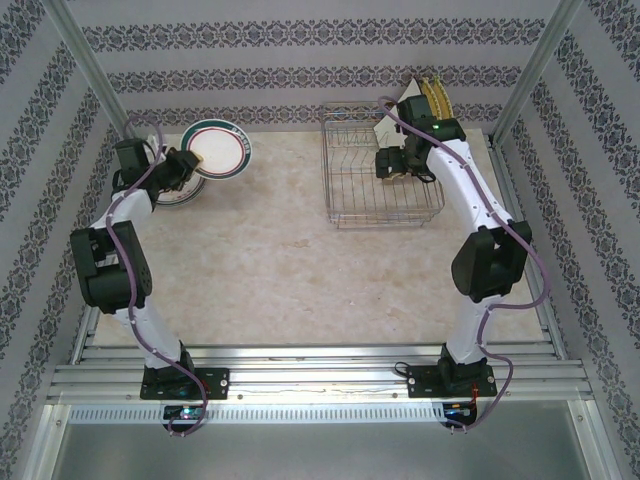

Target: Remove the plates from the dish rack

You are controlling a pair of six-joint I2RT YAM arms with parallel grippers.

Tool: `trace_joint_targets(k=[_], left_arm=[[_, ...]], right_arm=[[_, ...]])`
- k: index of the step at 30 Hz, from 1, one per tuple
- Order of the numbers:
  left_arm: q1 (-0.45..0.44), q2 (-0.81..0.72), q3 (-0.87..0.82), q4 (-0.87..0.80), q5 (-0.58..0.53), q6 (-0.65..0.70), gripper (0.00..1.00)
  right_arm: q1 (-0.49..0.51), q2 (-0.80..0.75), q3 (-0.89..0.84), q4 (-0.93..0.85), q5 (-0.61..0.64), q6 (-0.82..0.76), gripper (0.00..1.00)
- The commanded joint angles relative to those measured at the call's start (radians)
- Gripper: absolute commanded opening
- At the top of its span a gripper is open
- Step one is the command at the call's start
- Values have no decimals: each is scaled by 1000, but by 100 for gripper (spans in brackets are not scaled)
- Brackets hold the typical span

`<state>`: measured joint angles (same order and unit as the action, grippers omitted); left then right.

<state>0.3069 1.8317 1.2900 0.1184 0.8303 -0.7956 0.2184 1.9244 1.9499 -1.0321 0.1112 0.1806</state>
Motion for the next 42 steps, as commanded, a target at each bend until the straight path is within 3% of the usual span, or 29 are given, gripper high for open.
trace_joint_targets(k=[1, 7, 15, 42], left_arm=[[54, -39, -26, 17, -34, 12, 0], [127, -59, -87, 26, -118, -3, 0], [180, -41, -117, 56, -140, -18, 0], [208, 158, 3, 20, -239, 24, 0]], right_arm=[[-4, 22, 27, -30, 25, -17, 98], [-5, 34, 24, -21, 18, -19, 98], [-4, 57, 43, -40, 27, -24, 98], [-8, 35, 6, -57, 30, -37, 98]])
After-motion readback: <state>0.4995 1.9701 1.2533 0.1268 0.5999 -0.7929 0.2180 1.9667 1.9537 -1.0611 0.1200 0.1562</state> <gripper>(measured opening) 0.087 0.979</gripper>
